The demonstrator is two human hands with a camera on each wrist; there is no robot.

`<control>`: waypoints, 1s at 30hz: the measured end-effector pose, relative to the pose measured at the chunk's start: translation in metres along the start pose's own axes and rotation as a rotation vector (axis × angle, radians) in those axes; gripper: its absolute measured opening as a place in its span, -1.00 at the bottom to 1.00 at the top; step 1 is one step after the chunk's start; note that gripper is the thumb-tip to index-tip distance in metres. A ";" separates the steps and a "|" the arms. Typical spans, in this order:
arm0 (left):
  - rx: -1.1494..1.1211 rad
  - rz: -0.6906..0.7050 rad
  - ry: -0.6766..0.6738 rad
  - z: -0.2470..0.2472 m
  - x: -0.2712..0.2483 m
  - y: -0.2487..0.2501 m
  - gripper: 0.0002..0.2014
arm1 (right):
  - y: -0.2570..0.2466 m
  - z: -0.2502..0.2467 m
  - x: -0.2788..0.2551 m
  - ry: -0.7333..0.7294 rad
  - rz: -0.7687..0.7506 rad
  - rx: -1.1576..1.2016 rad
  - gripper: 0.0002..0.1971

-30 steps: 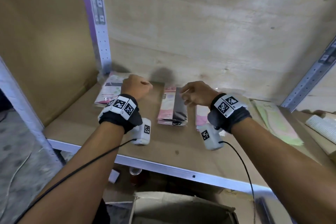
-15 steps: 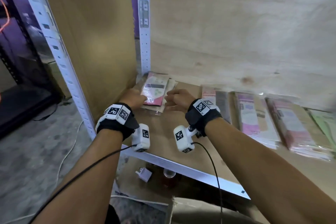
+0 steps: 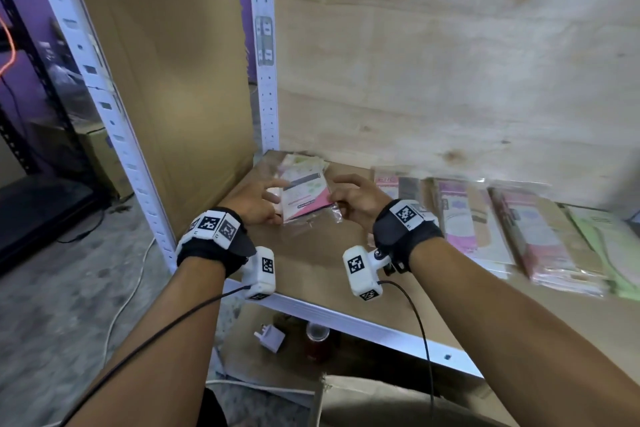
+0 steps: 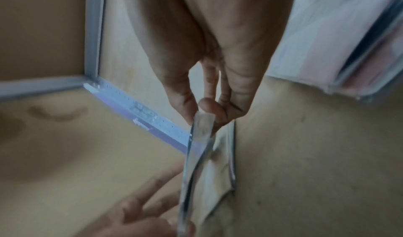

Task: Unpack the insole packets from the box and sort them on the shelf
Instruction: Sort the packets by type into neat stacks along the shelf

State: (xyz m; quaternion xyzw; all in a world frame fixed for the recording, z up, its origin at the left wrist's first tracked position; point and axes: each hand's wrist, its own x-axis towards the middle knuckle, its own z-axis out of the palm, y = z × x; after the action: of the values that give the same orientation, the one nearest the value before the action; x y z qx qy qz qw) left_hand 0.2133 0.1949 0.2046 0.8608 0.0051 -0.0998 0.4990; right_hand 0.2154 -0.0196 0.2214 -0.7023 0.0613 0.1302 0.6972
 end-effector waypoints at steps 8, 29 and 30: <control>0.111 0.473 0.136 0.016 -0.025 0.065 -0.42 | -0.056 -0.060 -0.055 -0.073 -0.031 0.353 -0.79; -0.731 0.391 0.061 0.174 -0.008 0.122 -0.71 | 0.007 -0.211 -0.127 0.150 -0.289 -0.293 -0.74; -0.744 0.330 0.036 0.183 -0.006 0.121 -0.71 | 0.016 -0.218 -0.127 0.149 -0.265 -0.249 -0.70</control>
State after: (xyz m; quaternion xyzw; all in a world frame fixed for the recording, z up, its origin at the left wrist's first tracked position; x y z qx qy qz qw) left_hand 0.1902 -0.0227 0.2212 0.6122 -0.0888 0.0053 0.7857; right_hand 0.1103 -0.2488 0.2387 -0.7926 0.0032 -0.0083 0.6097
